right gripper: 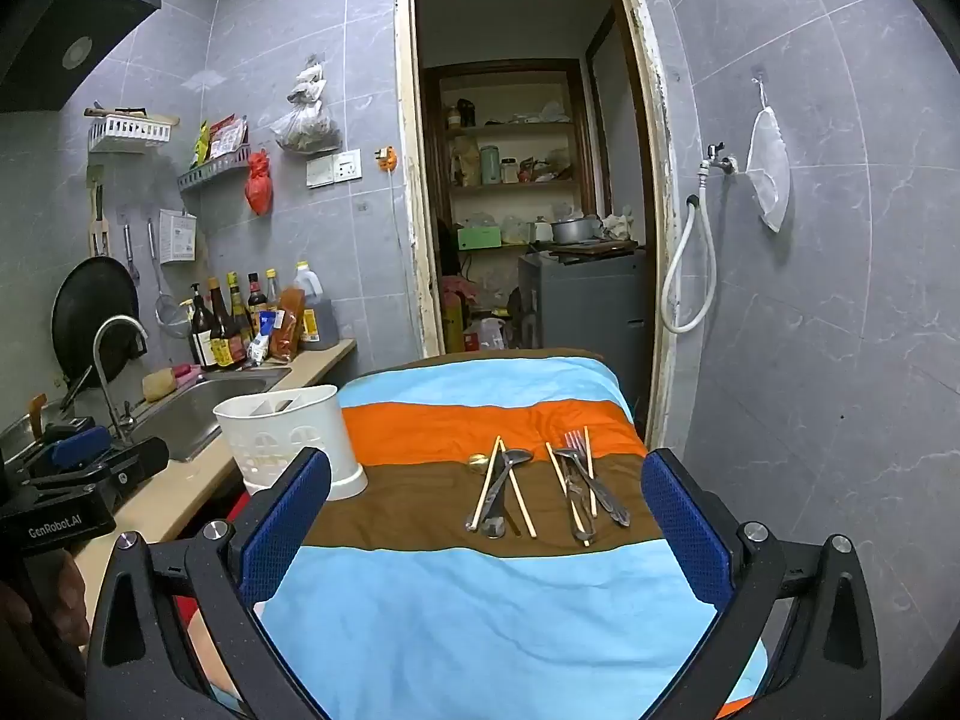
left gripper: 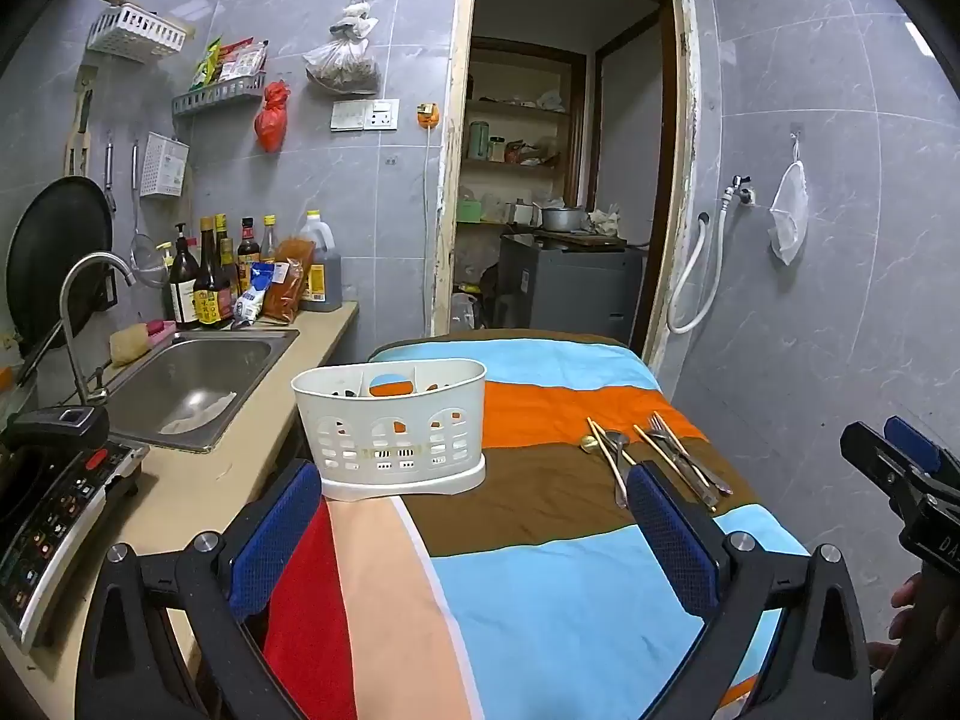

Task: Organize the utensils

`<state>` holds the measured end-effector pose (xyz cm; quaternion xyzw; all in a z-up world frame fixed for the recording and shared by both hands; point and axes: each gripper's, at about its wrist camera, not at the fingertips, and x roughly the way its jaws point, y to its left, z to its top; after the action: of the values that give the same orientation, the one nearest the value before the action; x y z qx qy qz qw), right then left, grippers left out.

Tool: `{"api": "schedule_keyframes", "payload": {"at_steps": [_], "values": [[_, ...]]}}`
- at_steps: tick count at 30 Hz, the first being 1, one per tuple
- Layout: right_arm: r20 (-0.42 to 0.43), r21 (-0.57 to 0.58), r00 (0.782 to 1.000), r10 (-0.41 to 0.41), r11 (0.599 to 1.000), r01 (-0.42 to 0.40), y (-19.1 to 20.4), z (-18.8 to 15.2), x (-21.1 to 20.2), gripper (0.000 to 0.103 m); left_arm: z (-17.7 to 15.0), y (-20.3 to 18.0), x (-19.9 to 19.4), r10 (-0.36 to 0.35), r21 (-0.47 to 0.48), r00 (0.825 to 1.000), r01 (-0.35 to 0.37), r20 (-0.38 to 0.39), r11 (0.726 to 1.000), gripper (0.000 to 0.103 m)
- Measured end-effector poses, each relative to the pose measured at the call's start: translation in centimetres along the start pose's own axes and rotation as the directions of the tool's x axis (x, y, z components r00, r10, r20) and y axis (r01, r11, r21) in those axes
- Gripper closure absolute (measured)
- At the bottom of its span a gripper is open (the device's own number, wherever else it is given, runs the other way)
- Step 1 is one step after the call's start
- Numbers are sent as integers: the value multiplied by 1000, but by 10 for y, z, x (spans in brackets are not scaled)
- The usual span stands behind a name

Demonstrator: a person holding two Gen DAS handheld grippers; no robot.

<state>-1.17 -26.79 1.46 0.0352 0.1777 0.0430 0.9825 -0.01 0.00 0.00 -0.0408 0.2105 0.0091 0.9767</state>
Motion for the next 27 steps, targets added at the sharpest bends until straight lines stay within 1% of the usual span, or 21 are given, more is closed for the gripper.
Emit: {"api": "schedule_keyframes", "payload": {"at_steps": [27], "values": [[-1,3,1000,-1,1000,1,1,0,1,1,0,0,0,1,3,1000,-1,-9,1000,1]]}}
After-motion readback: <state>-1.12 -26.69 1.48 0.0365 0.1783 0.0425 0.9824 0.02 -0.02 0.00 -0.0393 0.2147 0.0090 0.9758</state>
